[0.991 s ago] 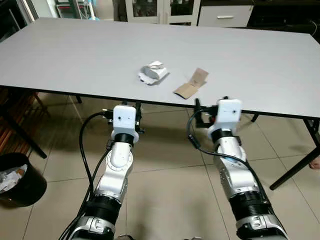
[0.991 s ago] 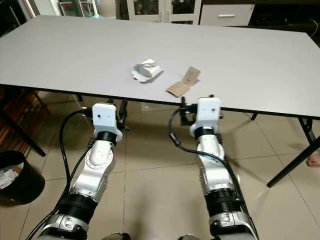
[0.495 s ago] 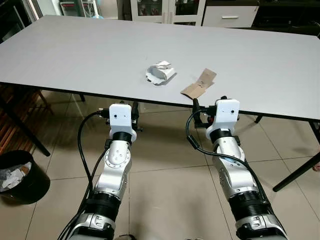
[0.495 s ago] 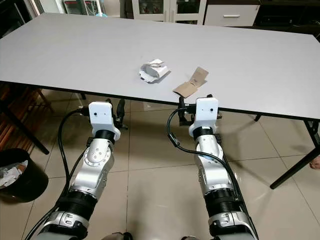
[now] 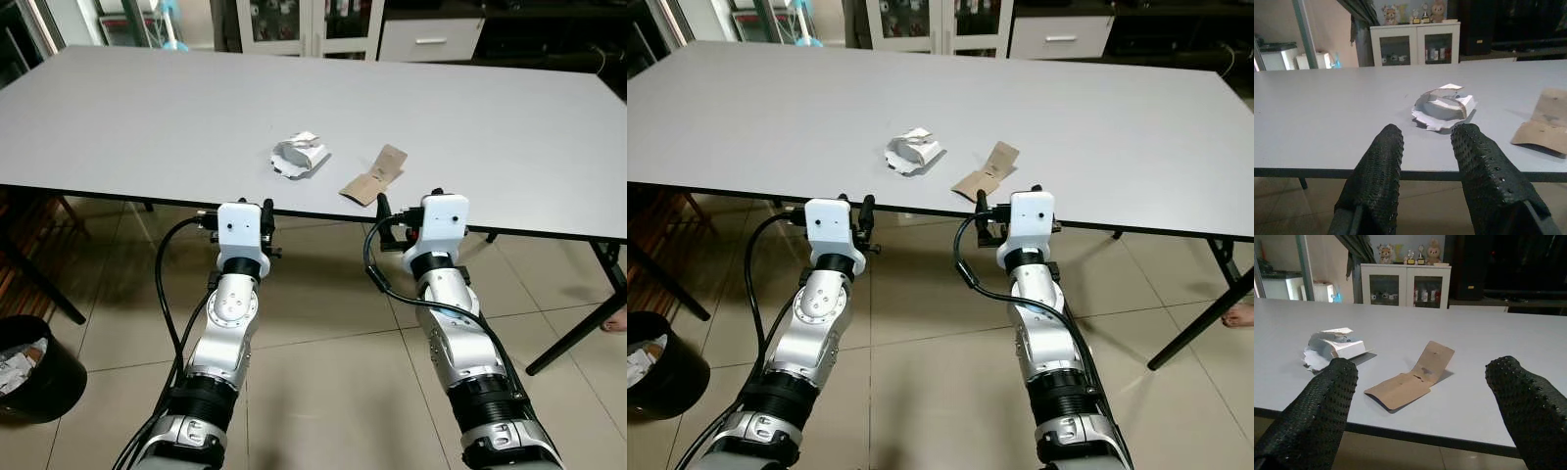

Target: Picking trash to rubbish bin

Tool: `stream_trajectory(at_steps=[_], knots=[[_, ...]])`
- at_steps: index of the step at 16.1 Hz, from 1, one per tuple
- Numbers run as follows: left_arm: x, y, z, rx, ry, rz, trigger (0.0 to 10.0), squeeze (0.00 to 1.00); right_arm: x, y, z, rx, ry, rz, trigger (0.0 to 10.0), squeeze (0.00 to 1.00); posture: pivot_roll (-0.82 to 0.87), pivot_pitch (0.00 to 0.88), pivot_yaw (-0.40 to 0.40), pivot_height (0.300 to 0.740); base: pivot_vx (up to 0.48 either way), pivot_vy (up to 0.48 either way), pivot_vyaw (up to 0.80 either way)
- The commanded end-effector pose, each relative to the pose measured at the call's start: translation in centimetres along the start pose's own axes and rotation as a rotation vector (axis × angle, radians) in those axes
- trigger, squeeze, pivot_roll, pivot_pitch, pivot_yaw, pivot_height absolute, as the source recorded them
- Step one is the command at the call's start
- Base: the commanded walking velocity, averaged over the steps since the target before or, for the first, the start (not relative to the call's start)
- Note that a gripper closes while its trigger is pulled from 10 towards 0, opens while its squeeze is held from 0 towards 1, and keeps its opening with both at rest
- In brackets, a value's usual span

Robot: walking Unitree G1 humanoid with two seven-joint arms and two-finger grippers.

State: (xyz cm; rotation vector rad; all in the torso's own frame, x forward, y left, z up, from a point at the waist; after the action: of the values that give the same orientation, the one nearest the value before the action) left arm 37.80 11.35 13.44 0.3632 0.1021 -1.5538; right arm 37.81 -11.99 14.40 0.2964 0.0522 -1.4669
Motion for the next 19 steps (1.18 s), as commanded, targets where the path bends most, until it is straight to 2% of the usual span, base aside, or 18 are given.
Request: stream_trajectory(at_steps=[1, 19], knots=[[-0.11, 0.31, 0.63, 0.016, 0.007, -0.002, 10.0, 0.00, -0.01, 0.04, -0.17, -0.013, 0.004, -0.002, 10.0, 0.00, -0.05, 0.080, 0.026, 0.740, 0.382, 0.000, 0.00], [-0.24, 0.40, 0.60, 0.008, 0.013, 0.001, 10.0, 0.00, 0.04, 0.10, -0.10, -0.012, 0.006, -0.005, 10.0, 0.00, -0.05, 0.090, 0.026, 0.740, 0.411, 0.000, 0.00]])
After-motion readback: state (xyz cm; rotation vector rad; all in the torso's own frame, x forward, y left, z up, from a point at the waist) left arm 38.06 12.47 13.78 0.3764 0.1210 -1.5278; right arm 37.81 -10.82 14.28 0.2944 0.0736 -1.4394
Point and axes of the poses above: a point about 5 cm out from each wrist's last joint towards the gripper, its own y axis pointing out of the wrist towards the gripper, its own z axis along the axis of the wrist's last joint, x = y × z, the point moved 4 cm from there along y, pointing out of the wrist towards the gripper, and after that the axes turned 14 degrees about y, right-handed, at the moved point
